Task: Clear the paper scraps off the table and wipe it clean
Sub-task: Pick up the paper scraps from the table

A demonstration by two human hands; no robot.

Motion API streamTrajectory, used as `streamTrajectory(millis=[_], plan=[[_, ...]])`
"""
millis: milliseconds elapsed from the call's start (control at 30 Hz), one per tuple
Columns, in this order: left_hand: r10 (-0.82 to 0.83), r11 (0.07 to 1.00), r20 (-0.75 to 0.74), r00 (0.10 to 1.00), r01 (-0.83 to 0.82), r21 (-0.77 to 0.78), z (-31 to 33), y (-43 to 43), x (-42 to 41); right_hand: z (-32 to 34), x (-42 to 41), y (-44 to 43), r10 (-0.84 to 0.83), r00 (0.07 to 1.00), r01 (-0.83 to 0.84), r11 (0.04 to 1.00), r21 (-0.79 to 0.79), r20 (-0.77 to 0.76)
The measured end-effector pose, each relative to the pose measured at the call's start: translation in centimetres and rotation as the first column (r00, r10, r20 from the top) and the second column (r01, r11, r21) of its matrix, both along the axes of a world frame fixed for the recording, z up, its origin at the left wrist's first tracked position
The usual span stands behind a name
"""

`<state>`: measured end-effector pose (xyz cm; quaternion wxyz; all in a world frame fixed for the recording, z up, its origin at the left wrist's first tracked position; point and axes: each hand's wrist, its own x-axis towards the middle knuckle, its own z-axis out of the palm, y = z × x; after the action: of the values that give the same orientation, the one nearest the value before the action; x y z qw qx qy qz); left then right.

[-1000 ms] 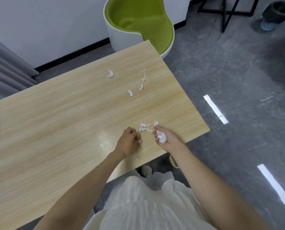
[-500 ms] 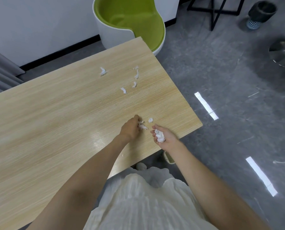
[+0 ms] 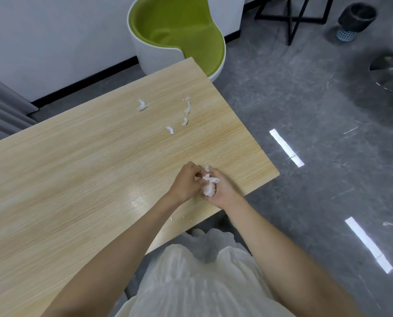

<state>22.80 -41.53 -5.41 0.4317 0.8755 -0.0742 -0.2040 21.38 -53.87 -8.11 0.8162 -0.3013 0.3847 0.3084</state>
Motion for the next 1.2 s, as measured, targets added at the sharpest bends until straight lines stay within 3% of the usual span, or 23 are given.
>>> streamTrajectory(millis=[167, 233, 333, 433, 567, 667, 733, 867, 933, 1033, 1133, 1200], plan=[[-0.012, 0.985, 0.038, 0.999, 0.005, 0.175, -0.5, -0.5, -0.2, 0.0, 0.3, 0.5, 0.042, 0.997, -0.042, 0.999, -0.010, 0.062], [-0.016, 0.996, -0.059, 0.998, 0.021, 0.091, 0.2, -0.4, 0.0, 0.0, 0.1, 0.3, 0.053, 0.995, -0.051, 0.998, -0.024, 0.081], [-0.018, 0.986, -0.341, 0.940, -0.041, -0.164, 1.2, 0.0, 0.6, 0.0, -0.3, -0.3, -0.019, 0.999, 0.022, 0.998, -0.060, 0.047], [0.099, 0.957, -0.393, 0.914, -0.195, -0.212, 0.7, 0.0, 1.5, 0.2, -0.6, -1.4, -0.088, 0.995, 0.090, 0.995, -0.045, 0.043], [0.272, 0.958, -0.238, 0.933, -0.285, -0.025, -1.7, -1.7, 3.0, 0.2, -1.4, -3.0, -0.143, 0.990, 0.141, 0.985, -0.100, -0.010], [0.152, 0.965, -0.057, 0.987, -0.135, 0.224, -3.1, -3.2, 4.0, 0.0, -1.9, -3.9, -0.174, 0.984, 0.169, 0.979, -0.116, -0.031], [0.059, 0.938, -0.017, 0.998, -0.050, 0.343, -3.7, -3.9, 4.3, -0.1, -2.1, -4.3, -0.176, 0.984, 0.171, 0.978, -0.119, -0.034], [-0.068, 0.905, -0.001, 0.998, 0.062, 0.422, -4.8, -4.0, 4.6, 0.1, -2.1, -5.0, -0.172, 0.985, 0.165, 0.973, -0.159, -0.031], [-0.014, 0.947, -0.027, 1.000, 0.022, 0.322, -4.7, -3.6, 4.9, 0.1, -2.0, -5.0, -0.168, 0.985, 0.157, 0.967, -0.200, -0.040], [0.130, 0.991, -0.154, 0.979, -0.133, -0.004, -2.8, -2.5, 4.9, 0.2, -1.4, -4.1, -0.159, 0.986, 0.142, 0.956, -0.256, -0.048], [0.097, 0.963, -0.245, 0.965, -0.153, -0.221, -0.6, -0.8, 4.5, 0.5, 0.1, -1.6, -0.103, 0.994, 0.096, 0.979, -0.183, -0.031], [0.070, 0.952, -0.246, 0.967, -0.138, -0.272, 0.4, 0.4, 4.2, 0.7, 1.2, 0.7, -0.074, 0.997, 0.071, 0.989, -0.132, -0.017]])
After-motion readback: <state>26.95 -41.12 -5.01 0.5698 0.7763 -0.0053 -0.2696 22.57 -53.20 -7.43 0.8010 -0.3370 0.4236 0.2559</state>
